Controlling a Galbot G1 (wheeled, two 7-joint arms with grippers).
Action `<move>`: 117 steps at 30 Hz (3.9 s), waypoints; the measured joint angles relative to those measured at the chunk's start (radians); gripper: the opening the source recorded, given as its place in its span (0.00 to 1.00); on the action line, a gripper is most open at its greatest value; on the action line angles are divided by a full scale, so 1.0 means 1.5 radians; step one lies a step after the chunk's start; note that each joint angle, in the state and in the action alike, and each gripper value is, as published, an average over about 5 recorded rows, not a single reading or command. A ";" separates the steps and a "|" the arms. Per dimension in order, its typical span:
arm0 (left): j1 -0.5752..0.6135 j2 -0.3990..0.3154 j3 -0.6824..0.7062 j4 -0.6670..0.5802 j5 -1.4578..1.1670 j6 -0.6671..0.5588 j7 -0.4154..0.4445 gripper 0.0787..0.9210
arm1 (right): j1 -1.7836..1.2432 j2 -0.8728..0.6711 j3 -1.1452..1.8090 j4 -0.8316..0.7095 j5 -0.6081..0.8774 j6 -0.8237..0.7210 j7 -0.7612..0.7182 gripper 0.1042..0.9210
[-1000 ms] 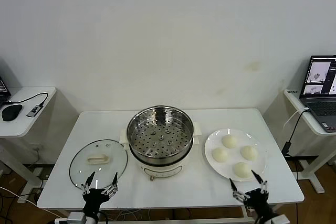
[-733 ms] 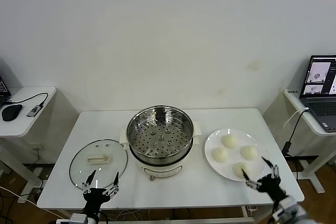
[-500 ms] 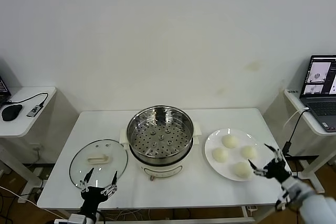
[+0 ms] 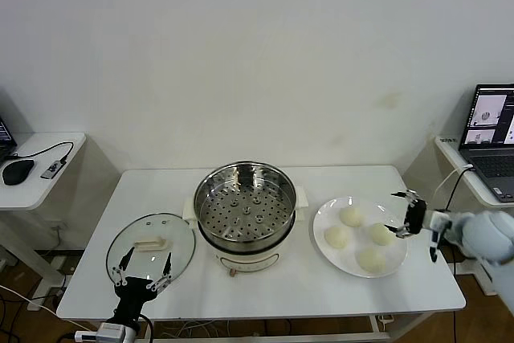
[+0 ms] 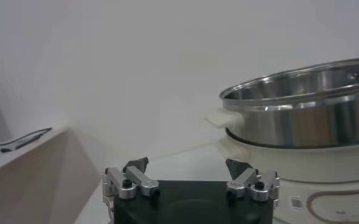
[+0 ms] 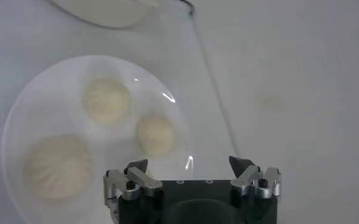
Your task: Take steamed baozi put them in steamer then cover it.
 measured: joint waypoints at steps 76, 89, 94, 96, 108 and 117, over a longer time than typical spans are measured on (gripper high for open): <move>-0.016 -0.001 -0.038 0.040 0.040 -0.039 -0.002 0.88 | 0.523 0.233 -0.629 -0.427 -0.010 0.012 -0.143 0.53; -0.028 0.007 -0.025 0.046 -0.001 -0.006 0.000 0.88 | 0.694 0.173 -0.748 -0.298 0.126 0.013 -0.143 0.54; -0.028 0.014 -0.025 0.049 -0.054 0.008 0.006 0.88 | 0.796 0.177 -0.813 -0.257 0.191 0.025 -0.139 0.54; -0.028 0.016 -0.025 0.050 -0.070 0.011 0.006 0.88 | 0.832 0.184 -0.839 -0.243 0.219 0.032 -0.134 0.54; -0.032 0.010 -0.029 0.052 -0.118 0.014 0.005 0.88 | 0.931 0.281 -0.950 -0.206 0.313 0.104 -0.095 0.55; -0.030 0.003 -0.036 0.043 -0.135 0.016 0.006 0.88 | 0.922 0.383 -0.987 -0.236 0.264 0.190 -0.076 0.55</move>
